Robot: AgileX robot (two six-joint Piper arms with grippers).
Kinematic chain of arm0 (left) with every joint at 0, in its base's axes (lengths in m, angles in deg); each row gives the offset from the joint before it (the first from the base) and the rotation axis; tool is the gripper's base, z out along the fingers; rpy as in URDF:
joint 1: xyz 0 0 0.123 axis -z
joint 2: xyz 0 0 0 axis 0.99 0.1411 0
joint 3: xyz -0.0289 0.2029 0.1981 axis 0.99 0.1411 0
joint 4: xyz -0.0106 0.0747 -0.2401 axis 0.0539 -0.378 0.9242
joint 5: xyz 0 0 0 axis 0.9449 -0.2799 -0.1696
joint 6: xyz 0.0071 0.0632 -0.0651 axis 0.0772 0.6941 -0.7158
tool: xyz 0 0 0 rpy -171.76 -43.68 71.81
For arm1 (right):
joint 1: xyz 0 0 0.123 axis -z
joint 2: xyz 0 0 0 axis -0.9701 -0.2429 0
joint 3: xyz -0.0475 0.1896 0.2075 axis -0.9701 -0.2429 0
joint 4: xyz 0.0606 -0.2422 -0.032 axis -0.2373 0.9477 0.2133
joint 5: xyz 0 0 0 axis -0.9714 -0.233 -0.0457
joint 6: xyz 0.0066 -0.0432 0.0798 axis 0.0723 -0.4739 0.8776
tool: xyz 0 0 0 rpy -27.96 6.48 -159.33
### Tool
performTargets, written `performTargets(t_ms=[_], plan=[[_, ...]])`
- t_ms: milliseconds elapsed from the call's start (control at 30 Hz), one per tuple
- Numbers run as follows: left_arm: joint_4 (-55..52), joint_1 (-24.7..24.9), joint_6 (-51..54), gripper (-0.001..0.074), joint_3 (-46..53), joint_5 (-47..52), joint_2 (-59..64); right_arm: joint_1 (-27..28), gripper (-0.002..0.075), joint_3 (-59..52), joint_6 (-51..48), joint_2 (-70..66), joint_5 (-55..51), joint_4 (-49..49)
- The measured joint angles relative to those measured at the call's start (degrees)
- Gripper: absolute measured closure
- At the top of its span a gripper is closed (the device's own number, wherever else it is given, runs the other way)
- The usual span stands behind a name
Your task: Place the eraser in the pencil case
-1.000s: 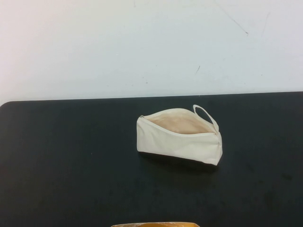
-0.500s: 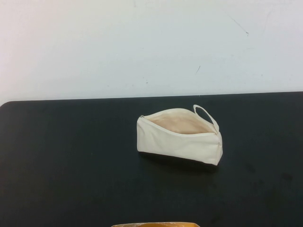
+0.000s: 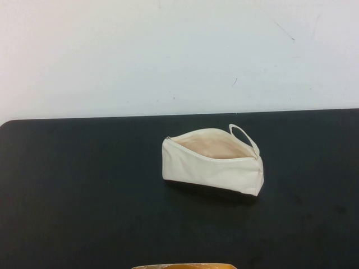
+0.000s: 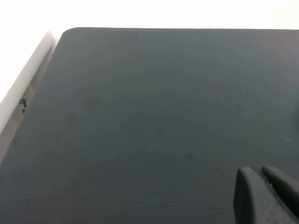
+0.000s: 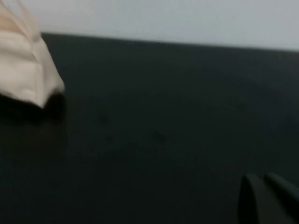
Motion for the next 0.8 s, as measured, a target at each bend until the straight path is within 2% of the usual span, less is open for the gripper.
performTargets(t_ms=[167, 800], plan=[[0.0, 0.0, 0.0, 0.0736, 0.0, 0.0, 0.0, 2.82, 0.0727, -1.86, 0.37, 0.0, -0.33, -0.16], [0.0, 0.0, 0.0, 0.0736, 0.0, 0.0, 0.0, 3.14, 0.0727, -1.86, -0.25, 0.0, -0.98, -0.16]])
